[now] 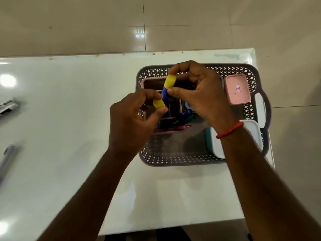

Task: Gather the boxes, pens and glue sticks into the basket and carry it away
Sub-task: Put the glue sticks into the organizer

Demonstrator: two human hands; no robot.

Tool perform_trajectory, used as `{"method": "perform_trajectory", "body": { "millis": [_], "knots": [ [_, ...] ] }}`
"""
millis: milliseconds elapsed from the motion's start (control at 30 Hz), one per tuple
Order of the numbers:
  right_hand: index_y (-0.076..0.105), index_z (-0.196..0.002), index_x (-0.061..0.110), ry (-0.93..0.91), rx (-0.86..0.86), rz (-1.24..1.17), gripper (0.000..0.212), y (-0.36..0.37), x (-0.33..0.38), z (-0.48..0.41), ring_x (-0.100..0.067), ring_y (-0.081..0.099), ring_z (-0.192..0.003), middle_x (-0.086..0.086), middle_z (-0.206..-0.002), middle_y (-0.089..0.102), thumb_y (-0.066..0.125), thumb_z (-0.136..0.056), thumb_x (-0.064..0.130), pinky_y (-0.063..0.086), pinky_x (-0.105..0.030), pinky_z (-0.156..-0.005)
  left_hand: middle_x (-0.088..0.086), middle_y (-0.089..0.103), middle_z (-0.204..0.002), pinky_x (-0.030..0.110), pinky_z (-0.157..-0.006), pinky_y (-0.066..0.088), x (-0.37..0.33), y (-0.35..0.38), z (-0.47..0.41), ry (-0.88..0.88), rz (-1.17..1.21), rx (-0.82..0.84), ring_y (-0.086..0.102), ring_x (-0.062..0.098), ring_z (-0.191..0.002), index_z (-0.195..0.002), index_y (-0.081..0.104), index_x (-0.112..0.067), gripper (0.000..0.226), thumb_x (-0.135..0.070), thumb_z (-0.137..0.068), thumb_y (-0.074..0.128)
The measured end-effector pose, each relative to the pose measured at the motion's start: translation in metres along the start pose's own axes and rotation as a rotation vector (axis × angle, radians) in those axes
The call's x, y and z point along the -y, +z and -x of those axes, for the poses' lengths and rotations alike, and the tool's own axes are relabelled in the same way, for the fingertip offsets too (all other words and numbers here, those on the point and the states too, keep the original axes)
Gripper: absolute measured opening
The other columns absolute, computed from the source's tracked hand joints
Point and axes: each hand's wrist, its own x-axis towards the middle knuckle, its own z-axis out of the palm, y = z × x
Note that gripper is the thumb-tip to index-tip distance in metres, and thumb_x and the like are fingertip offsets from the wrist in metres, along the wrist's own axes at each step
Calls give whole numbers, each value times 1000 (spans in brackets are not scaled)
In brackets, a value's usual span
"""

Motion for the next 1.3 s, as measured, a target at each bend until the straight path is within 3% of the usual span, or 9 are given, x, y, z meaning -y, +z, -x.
{"method": "perform_trajectory", "body": {
  "millis": [167, 300, 367, 700, 833, 967, 1067, 1200, 1300],
  "knots": [
    [71, -108, 16, 2, 47, 98, 32, 1, -7, 1, -7, 70, -99, 2, -101, 75, 80, -79, 7, 58, -30, -90, 4, 76, -91, 19, -72, 50, 7, 9, -1, 84, -140, 86, 69, 17, -76, -103, 75, -9, 27, -18, -79, 84],
    [72, -108, 19, 24, 75, 142, 31, -4, -6, -2, -5, 70, -95, 3, -102, 74, 80, -80, 9, 57, -22, -86, 2, 76, -94, 32, -75, 53, 10, 10, 1, 156, -190, 134, 67, 21, -83, -99, 75, -10, 21, -17, -81, 81],
    [71, -110, 21, 15, 62, 191, 31, -5, -6, -2, -4, 69, -96, 3, -102, 73, 77, -82, 8, 57, -22, -87, 2, 76, -97, 30, -75, 51, 10, 9, 4, 150, -198, 106, 66, 20, -86, -99, 75, -9, 21, -21, -82, 81],
    [69, -106, 17, -59, -214, 216, 14, -8, 4, 24, -8, 71, -90, 3, -96, 73, 68, -92, 15, 61, -31, -80, -4, 73, -87, 9, -71, 40, 16, -17, 32, -8, -159, 12, 60, 9, -80, -88, 75, -11, 10, -19, -85, 80],
    [68, -106, 15, -175, -337, 252, 13, 3, 22, 40, -10, 71, -86, 2, -95, 73, 67, -93, 15, 61, -31, -76, -5, 72, -84, 15, -64, 43, 21, -34, 45, -33, -159, -8, 61, 11, -77, -86, 74, -13, 9, -18, -83, 82],
    [68, -104, 12, -345, -409, 327, 10, 29, 46, 56, -2, 68, -84, 9, -94, 69, 66, -95, 9, 54, -19, -74, -7, 73, -86, 22, -63, 46, 26, -57, 58, -84, -133, -34, 64, 11, -80, -87, 74, -17, 8, -19, -84, 81],
    [69, -101, 9, -392, -392, 359, 7, 56, 55, 62, 2, 65, -83, 10, -92, 66, 66, -95, 8, 50, -13, -74, -9, 73, -85, 14, -65, 42, 36, -77, 69, -127, -146, -65, 61, 4, -80, -85, 74, -18, 8, -21, -84, 81],
    [71, -103, 8, -378, -308, 363, 9, 97, 59, 65, -2, 68, -82, 7, -94, 68, 66, -96, 12, 55, -19, -72, -9, 72, -85, 6, -68, 36, 53, -108, 82, -160, -178, -97, 56, -1, -80, -85, 74, -17, 9, -19, -83, 82],
    [72, -101, 4, -373, -268, 352, 9, 129, 67, 66, -1, 65, -78, 4, -90, 69, 67, -94, 7, 49, -12, -74, -10, 72, -85, 6, -68, 35, 66, -135, 91, -180, -198, -127, 54, -3, -79, -84, 74, -17, 9, -18, -82, 83]
  ]
}}
